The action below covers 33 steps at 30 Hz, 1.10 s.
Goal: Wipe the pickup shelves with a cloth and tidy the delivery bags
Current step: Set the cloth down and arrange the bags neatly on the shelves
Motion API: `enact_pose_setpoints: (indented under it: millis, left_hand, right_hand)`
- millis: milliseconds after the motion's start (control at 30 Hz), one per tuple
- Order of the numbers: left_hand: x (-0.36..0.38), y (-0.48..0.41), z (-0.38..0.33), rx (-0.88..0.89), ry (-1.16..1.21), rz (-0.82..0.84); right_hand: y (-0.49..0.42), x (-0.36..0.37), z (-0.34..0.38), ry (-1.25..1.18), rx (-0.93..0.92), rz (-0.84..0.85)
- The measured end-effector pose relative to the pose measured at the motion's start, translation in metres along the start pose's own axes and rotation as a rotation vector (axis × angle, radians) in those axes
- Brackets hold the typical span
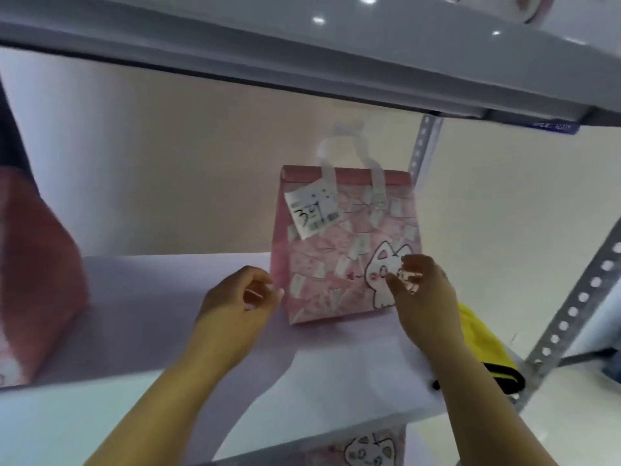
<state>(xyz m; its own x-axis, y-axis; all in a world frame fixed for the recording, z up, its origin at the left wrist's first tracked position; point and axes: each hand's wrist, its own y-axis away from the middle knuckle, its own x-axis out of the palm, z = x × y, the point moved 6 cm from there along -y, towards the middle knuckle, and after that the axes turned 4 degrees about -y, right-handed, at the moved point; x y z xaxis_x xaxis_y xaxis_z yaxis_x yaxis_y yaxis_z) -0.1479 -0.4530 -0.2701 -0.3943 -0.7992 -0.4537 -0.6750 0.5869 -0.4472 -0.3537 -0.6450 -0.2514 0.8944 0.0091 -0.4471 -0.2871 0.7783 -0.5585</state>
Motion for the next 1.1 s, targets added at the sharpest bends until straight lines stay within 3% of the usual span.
enact_pose_setpoints:
  millis: [100, 200, 367, 567, 733, 1100]
  left_hand:
    - [0.028, -0.013, -0.007, -0.044, -0.013, 0.037]
    - [0.044, -0.026, -0.015, -0.071, -0.040, 0.042]
    - [0.052, -0.034, -0.019, -0.136, -0.040, -0.029]
    - [0.043, -0.032, -0.009, -0.178, -0.066, -0.056]
    - [0.018, -0.018, 0.002, -0.206, -0.030, -0.091]
    - [-0.073, 0.037, 0.020, -0.046, -0.166, -0.218]
  right_hand:
    - [-0.028, -0.013, -0.019, 0.104, 0.005, -0.050]
    - [-0.053, -0.008, -0.039, 0.162, 0.108, 0.051]
    - [-0.074, 0.011, -0.061, -0.020, 0.304, 0.214]
    - [-0.071, 0.014, -0.065, -0.037, 0.242, 0.174]
    - [-0.053, 0.020, -0.053, -0.192, 0.212, 0.175]
    - [0.017, 0.043, 0.009, -0.382, 0.220, 0.220]
